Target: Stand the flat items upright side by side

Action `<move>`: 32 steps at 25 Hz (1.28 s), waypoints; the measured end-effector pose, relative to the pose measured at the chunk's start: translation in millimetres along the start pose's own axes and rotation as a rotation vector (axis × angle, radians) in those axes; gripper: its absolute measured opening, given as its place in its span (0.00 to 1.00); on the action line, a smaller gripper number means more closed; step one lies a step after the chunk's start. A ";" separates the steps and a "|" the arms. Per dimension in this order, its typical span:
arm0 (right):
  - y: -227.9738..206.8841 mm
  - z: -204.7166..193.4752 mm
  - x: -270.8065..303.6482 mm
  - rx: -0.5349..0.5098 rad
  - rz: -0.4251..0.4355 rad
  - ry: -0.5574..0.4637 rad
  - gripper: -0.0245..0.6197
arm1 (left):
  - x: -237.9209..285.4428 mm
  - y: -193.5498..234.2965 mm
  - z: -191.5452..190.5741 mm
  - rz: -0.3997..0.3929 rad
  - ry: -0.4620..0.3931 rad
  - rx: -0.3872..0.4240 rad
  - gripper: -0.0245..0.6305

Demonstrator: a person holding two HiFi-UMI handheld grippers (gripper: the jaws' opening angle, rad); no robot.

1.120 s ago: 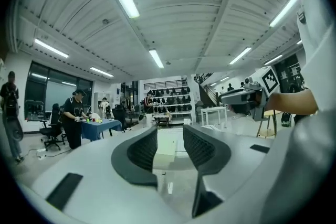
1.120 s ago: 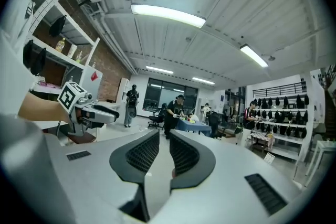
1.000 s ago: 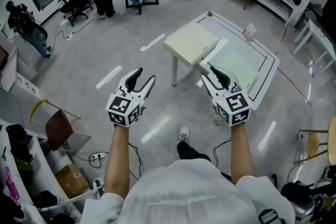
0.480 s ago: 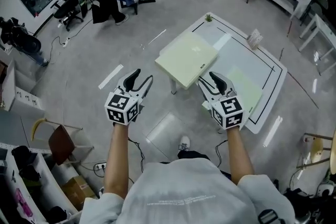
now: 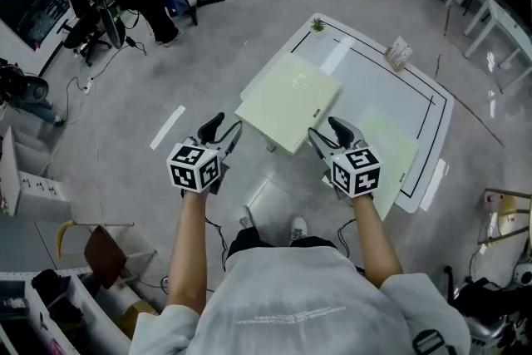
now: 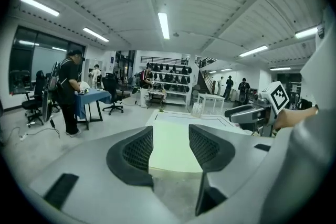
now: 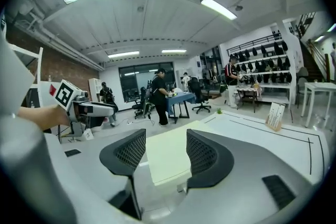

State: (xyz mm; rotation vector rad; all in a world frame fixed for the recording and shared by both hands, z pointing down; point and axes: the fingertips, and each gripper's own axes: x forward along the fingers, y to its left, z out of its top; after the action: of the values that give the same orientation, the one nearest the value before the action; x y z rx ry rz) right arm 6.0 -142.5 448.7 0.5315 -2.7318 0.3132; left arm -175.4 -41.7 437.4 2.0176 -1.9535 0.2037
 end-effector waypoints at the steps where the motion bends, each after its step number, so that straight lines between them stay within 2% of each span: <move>1: -2.1 -3.7 5.6 0.012 -0.017 0.013 0.43 | 8.2 6.0 -2.0 -0.026 0.006 -0.016 0.39; 6: -16.7 -11.7 36.7 0.101 -0.119 0.048 0.48 | 61.0 39.4 -6.8 -0.188 0.051 -0.070 0.39; 9: -23.1 -18.6 57.2 0.175 -0.186 0.070 0.50 | 95.4 61.8 -14.6 -0.280 0.121 -0.067 0.40; 11: -29.8 -27.8 68.5 0.219 -0.238 0.096 0.51 | 117.0 74.1 -24.0 -0.344 0.171 -0.096 0.45; 13: -34.4 -38.3 78.7 0.260 -0.289 0.124 0.52 | 134.7 87.8 -40.3 -0.391 0.232 -0.137 0.51; 17: -42.3 -59.4 98.9 0.316 -0.380 0.166 0.54 | 160.4 116.0 -80.7 -0.444 0.345 -0.201 0.55; 22: -58.1 -95.1 115.3 0.396 -0.472 0.218 0.55 | 176.0 118.5 -128.5 -0.571 0.469 -0.290 0.58; 24: -61.7 -105.7 121.3 0.421 -0.489 0.232 0.56 | 180.0 120.1 -142.5 -0.614 0.500 -0.351 0.61; 28: -65.1 -124.2 128.2 0.494 -0.499 0.245 0.59 | 185.8 113.2 -165.5 -0.726 0.556 -0.531 0.64; 30: -65.7 -133.6 132.5 0.537 -0.489 0.247 0.60 | 187.0 108.9 -171.5 -0.784 0.571 -0.612 0.64; 32: -63.6 -140.0 139.6 0.566 -0.457 0.247 0.61 | 187.8 105.5 -174.3 -0.843 0.581 -0.652 0.65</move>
State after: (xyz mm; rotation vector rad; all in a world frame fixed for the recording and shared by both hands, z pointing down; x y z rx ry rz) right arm -50.7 -206.5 638.0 1.1495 -2.1788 0.9608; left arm -249.1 -163.2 675.3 1.8413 -0.6117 -0.0526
